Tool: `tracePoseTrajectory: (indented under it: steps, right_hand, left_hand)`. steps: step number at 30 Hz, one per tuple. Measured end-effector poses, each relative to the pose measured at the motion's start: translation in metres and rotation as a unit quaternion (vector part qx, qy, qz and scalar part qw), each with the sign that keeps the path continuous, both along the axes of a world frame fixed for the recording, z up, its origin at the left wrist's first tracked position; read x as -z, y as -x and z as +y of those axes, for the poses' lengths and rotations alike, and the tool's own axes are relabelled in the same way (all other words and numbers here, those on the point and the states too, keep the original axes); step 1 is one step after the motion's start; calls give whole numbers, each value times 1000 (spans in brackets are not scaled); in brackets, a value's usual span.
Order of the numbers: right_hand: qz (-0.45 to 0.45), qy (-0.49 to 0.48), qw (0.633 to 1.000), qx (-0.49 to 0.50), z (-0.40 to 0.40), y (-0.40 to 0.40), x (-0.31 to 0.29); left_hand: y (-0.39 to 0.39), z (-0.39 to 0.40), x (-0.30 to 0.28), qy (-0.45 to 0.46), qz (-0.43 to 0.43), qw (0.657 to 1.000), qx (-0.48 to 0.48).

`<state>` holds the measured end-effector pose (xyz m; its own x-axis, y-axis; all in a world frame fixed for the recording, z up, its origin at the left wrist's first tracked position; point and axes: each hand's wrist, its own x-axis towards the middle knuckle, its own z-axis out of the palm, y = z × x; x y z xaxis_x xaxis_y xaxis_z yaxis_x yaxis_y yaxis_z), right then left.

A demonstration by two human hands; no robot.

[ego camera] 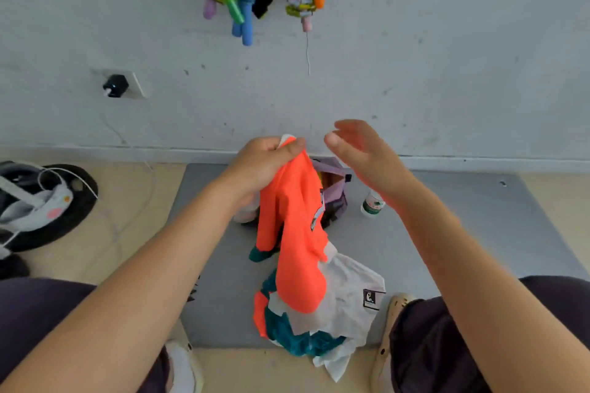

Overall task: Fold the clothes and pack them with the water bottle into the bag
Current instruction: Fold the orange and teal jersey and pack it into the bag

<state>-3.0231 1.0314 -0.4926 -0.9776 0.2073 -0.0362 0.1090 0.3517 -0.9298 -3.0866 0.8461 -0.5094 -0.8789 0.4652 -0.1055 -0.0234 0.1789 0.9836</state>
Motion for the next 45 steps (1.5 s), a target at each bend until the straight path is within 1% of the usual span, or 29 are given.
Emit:
tracePoseTrajectory:
  steps: [2,3,4,6,8,9,11,12,13,14,15,16,17,19,20,21,22,23,24,25,27,28,30,33,36,38,41,43,45]
  right_hand:
    - [-14,1,989,-149,-12,-14,-13]
    - [-38,-19,978,-204,-19,-20,-16]
    - [-62,-38,969,-235,-23,-24,-15]
    - [-75,-39,970,-228,-29,-28,-11]
    - [-58,2,980,-191,-30,-30,-6]
    - [-51,28,984,-169,-27,-31,-3]
    - [-39,104,987,-120,-23,-30,3]
    - [-34,132,986,-95,-20,-28,5]
    - [-32,147,986,-70,-17,-26,8]
    - [-35,156,986,-47,-12,-23,11]
    - [-39,153,987,-24,-6,-21,13]
    - [-42,132,990,-3,0,-18,15]
    - [-42,86,995,17,8,-15,17]
    - [-44,-59,995,68,21,-9,24]
    - [-40,-134,985,96,25,-7,29]
    - [-23,-183,976,118,25,-8,33]
    - [7,-201,972,123,22,-11,36]
    - [25,-201,973,107,18,-13,36]
    - [24,-181,981,67,14,-16,35]
    - [2,-144,990,3,8,-20,34]
    - [-67,-47,987,-135,-10,-32,31]
    - [-96,-21,979,-176,-19,-37,33]
    - [-118,-7,970,-214,-31,-46,37]
    - [-129,46,968,-212,-32,-51,39]
    - [-110,112,971,-178,-22,-50,33]
    - [-77,187,967,-153,-15,-49,31]
    - [-59,297,947,-104,-7,-47,29]
    - [-54,330,939,-77,-7,-46,30]
    - [-50,343,937,-50,-9,-45,30]
  left_hand:
    - [-4,-5,-26,-67,-22,997,9]
    - [-7,-8,-36,-101,-34,994,26]
    - [-10,-11,-44,-128,-38,990,42]
    - [-16,-16,-47,-161,-40,983,74]
    - [-21,-21,-36,-164,-39,980,103]
    - [-22,-25,-27,-142,-33,983,115]
    - [-22,-35,-5,-40,-34,988,144]
    - [-23,-38,6,31,-46,982,181]
    - [-25,-39,17,99,-64,966,230]
    - [-27,-38,27,146,-85,949,266]
    - [-29,-36,35,164,-98,942,276]
    - [-29,-34,41,162,-102,944,270]
    - [-29,-32,43,148,-101,950,255]
    - [-28,-28,42,106,-105,964,221]
    - [-27,-27,41,82,-112,969,203]
    - [-26,-27,38,58,-119,974,184]
    - [-25,-26,37,32,-125,978,165]
    - [-25,-25,35,6,-131,981,145]
    - [-26,-22,33,-19,-136,982,126]
    - [-27,-20,30,-38,-141,983,109]
    - [-31,-14,26,-70,-152,982,86]
    - [-32,-12,24,-84,-161,980,81]
    - [-33,-12,20,-105,-177,975,81]
    - [-31,-16,14,-69,-169,979,87]
    - [-30,-21,8,-45,-180,972,143]
    - [-30,-23,7,-46,-189,966,168]
    - [-31,-24,8,-58,-181,965,180]
    - [-34,-24,9,-47,-154,971,177]
    - [-37,-23,8,-29,-100,984,148]
